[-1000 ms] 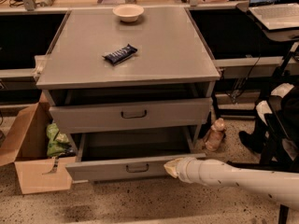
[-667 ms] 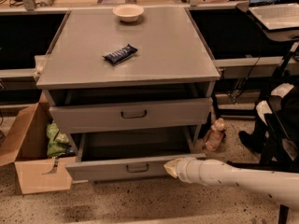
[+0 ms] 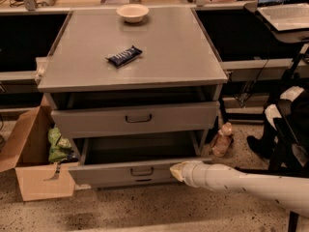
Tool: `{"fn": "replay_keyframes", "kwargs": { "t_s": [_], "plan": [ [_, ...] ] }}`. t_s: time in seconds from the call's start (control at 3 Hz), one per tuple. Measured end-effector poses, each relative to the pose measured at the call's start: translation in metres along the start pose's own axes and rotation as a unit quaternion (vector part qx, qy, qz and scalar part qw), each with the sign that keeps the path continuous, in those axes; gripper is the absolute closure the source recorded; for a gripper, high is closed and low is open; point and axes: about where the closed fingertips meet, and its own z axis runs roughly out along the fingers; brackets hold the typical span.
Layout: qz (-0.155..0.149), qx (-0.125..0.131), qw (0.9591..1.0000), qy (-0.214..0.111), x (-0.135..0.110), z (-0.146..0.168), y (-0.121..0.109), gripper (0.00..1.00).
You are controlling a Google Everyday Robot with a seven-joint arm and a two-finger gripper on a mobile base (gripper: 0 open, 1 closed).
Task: Close middle drawer
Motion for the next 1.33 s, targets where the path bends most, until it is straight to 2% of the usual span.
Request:
{"fn": "replay_keyframes", "kwargs": {
  "t_s": [1.33],
  "plan": [
    [0.010, 0.025, 0.9996, -0.010, -0.015, 0.031, -0.035, 1.00]
  ]
}}
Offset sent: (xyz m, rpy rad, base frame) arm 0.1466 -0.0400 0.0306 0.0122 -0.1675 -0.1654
